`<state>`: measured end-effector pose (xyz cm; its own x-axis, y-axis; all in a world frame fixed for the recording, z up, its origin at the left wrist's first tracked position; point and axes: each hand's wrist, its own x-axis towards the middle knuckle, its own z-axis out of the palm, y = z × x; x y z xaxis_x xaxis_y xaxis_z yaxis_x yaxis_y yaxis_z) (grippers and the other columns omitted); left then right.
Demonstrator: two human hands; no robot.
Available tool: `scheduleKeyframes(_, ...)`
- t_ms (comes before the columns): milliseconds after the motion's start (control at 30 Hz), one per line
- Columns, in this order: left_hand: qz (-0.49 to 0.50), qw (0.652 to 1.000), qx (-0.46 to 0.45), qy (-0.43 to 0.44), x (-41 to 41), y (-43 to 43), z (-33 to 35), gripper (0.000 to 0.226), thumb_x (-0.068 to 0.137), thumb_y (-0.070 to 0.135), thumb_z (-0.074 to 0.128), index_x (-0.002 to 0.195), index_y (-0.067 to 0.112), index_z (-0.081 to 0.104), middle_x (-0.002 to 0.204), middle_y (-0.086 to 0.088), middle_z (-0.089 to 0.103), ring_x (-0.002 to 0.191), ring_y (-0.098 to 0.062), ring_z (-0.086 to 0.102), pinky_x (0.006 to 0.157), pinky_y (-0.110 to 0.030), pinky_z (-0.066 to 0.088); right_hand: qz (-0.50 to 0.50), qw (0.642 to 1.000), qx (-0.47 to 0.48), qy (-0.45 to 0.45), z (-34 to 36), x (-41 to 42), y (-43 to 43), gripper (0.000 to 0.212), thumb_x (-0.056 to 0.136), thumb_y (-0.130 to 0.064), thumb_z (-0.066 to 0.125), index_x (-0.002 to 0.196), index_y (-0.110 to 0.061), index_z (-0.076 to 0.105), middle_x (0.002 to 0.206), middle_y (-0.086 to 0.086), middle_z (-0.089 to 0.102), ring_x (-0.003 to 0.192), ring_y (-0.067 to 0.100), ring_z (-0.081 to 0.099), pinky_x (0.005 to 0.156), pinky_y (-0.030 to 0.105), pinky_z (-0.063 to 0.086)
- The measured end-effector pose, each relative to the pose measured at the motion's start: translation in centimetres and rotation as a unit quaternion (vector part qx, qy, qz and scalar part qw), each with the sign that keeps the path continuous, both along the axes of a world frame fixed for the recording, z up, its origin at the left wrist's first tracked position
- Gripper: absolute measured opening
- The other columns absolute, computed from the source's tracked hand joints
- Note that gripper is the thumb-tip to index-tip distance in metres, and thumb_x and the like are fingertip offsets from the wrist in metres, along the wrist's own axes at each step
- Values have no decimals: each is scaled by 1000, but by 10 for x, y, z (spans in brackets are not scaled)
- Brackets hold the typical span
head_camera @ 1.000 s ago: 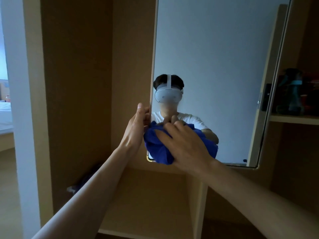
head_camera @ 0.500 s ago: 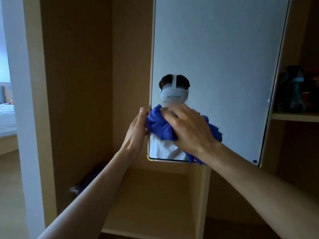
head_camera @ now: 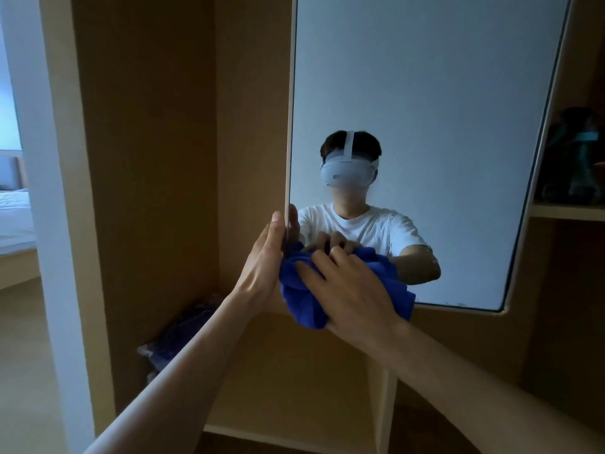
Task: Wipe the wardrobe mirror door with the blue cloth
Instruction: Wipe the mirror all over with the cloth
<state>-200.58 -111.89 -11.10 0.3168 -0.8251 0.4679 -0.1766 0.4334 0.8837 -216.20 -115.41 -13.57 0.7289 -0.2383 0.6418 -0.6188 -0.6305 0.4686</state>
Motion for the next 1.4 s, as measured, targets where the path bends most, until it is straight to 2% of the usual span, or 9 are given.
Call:
scheduleKeyframes(333,42,998,-4,-38,-11,-1,0,81,89,78,23,126,19,64,130,-7,63,124,-22,58,112,-54,41,18,1000,-7,17,18,-15,-4,48,81,-21,74,125,-22,55,113,4,58,98,26,53,79,41,47)
scheduleKeyframes(433,42,998,4,-39,-15,-3,-2,64,88,78,22,120,41,64,126,9,65,127,-21,54,116,-51,34,-8,998,-51,-24,47,-29,-6,54,82,-12,72,133,-20,55,123,11,59,112,33,54,92,46,46)
scheduleKeyframes(567,54,998,1,-26,-16,-7,-4,32,88,73,25,101,65,53,117,26,56,114,-13,50,80,-21,38,-37,994,-89,-58,100,-52,-10,44,86,-12,63,129,-18,59,113,7,58,100,29,51,82,41,39)
scheduleKeyframes(633,63,998,-3,-21,-17,-7,-7,38,89,72,28,118,61,50,118,19,50,113,-8,49,76,-18,36,-45,992,-94,-70,119,-61,-12,37,85,-12,60,122,-16,62,109,7,59,95,31,50,77,43,40)
scheduleKeyframes(700,69,997,-19,-27,-17,-8,-10,23,96,67,31,93,74,53,103,32,54,104,6,53,77,-19,36,-38,992,-93,-78,125,-69,-15,31,86,-11,56,116,-14,63,107,8,60,91,31,50,72,43,40)
scheduleKeyframes(933,96,994,-14,-48,-20,-8,-13,30,95,67,35,74,84,46,89,51,51,102,4,44,83,-27,36,-6,994,-95,-51,66,-81,-25,46,80,-6,72,123,-16,61,111,9,58,95,30,51,76,42,41)
scheduleKeyframes(1033,103,993,-19,-47,-24,-8,-14,25,91,69,38,71,83,43,99,32,46,99,8,44,80,-21,34,5,998,-56,-16,26,-81,-24,50,78,-8,77,124,-19,60,116,9,60,103,33,54,83,45,46)
scheduleKeyframes(1167,108,992,-22,-66,-25,-10,-22,7,85,71,43,86,68,50,107,23,42,97,7,47,82,-21,38,-9,999,6,40,-6,-81,-18,48,82,-21,73,126,-25,56,112,-1,60,92,22,53,78,39,48)
scheduleKeyframes(1400,118,989,-24,-83,-28,-8,-31,53,90,57,58,138,40,48,140,8,43,127,-13,48,111,-41,40,-27,999,-22,10,17,-86,-17,47,87,-13,67,131,-25,54,122,5,57,108,28,51,86,40,41)
